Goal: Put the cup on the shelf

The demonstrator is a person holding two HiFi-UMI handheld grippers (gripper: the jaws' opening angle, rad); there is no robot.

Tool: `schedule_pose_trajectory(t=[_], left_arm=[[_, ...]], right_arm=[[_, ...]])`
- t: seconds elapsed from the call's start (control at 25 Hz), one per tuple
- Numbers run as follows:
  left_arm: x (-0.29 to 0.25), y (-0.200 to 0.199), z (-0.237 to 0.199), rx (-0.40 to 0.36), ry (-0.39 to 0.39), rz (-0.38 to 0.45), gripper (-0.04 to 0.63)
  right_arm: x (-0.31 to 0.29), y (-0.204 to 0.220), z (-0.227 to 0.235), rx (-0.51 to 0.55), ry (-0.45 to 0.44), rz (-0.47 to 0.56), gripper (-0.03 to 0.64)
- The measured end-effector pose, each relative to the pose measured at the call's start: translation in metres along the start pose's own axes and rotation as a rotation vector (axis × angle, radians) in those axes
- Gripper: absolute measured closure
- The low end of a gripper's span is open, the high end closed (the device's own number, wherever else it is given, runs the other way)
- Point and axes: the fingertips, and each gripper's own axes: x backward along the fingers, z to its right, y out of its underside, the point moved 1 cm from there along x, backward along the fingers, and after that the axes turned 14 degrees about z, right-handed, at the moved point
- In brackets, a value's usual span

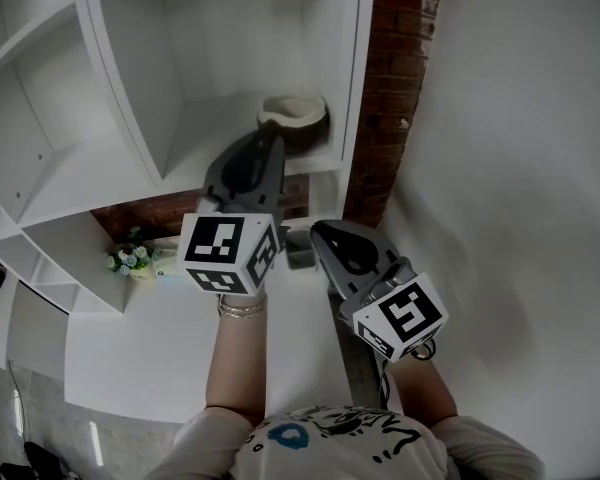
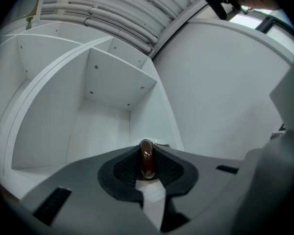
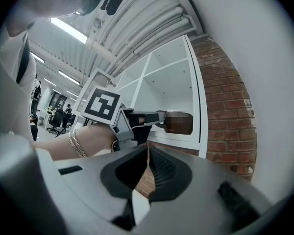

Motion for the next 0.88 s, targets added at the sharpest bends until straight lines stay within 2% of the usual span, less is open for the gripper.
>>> schedule_pose_trajectory(t=[0.12,0.32,0.52,0.64,0.72,0.8,0.88], left_arm=[[0.005,0.000,0.001,-0.012,-0.004,0.008,0.524],[0.020,-0.002,0.001,0.006,-0.008,0.030,0.461],[0.039,-0.004,0.001,0.009,0.017,0.022,0.460],[0.051,-0.002,0.004,-0.010,0.049,-0.013,0.473],[0.061,0.001,0.006,-0.025,0.065,-0.045,0.514],[0.073,0.006,0.010,-0.021,0.084,-0.073,0.552],[0.084,0.012,0.014,0.000,0.110,-0.102,0.563]], right_arm=[[0.001,0.001,-0.001,-0.008,0.002,-0.003,0.589],[0.001,0.005,-0.003,-0.019,0.009,-0.006,0.588],[0.002,0.010,-0.010,-0.038,0.015,-0.028,0.588],[0.002,0.013,-0.015,-0.047,0.015,-0.037,0.588],[0.003,0.015,-0.019,-0.054,0.016,-0.042,0.588],[0.003,0.017,-0.022,-0.060,0.012,-0.045,0.588],[0.003,0.020,-0.025,-0.067,0.012,-0.053,0.588]])
